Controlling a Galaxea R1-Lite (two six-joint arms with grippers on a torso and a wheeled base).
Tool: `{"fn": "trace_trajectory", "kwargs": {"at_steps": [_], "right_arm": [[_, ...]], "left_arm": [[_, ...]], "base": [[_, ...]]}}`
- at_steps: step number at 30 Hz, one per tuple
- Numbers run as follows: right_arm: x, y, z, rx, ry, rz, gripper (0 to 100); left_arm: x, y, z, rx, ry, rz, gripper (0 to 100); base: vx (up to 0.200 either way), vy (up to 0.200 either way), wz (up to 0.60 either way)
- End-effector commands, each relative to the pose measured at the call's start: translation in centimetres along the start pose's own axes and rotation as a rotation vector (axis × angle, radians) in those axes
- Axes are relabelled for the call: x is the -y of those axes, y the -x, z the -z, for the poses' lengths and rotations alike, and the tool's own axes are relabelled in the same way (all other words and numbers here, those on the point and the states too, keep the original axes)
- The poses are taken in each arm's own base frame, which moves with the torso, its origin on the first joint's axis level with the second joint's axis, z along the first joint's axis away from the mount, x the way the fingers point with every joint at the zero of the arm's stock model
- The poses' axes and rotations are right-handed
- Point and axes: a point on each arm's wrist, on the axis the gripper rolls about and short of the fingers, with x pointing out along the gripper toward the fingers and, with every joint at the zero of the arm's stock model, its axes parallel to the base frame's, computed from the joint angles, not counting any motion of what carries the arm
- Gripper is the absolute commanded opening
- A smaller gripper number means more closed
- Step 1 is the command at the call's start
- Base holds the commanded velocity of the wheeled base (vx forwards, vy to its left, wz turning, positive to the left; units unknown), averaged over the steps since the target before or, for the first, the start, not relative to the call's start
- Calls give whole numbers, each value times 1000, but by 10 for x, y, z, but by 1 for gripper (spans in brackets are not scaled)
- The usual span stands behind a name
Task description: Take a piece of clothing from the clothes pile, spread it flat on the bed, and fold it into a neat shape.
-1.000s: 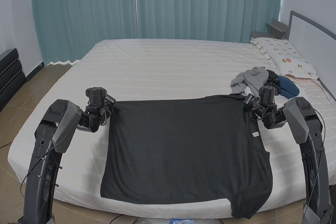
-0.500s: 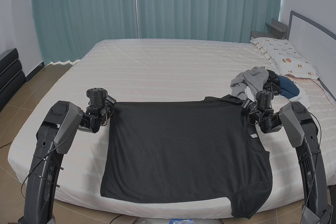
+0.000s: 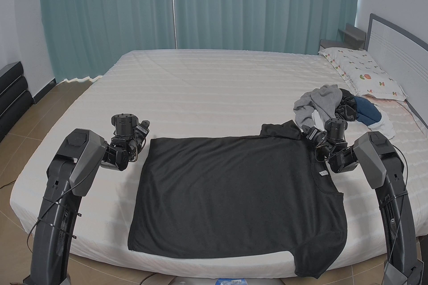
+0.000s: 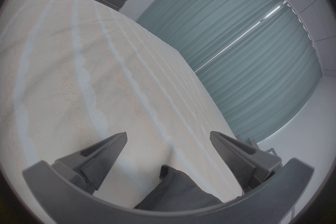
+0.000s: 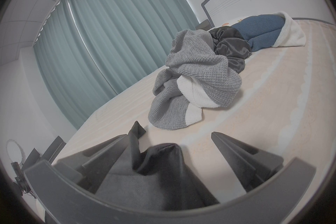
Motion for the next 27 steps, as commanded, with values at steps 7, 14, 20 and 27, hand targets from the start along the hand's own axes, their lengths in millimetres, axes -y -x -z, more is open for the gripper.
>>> {"fn": "trace_trajectory", "kwargs": {"at_steps": [7,14,20,27], "right_arm": [[-1,14,-53,120,-110,25,100],[-2,58,-71,16,-207,27,100],[-1,134,-64,-171,-222,-92,100],[3,211,-55,-326,-238,-139,100]], "left_arm": [[6,29,-11,-24,-1,-43,100],[26,87,-36,-41,39,-17,100],[22,130,-34,-97,23,-65,100],[7,194,-24,-265,24,-91,100]], "base": [[0,0,0],[0,0,0],[0,0,0],[0,0,0]]}}
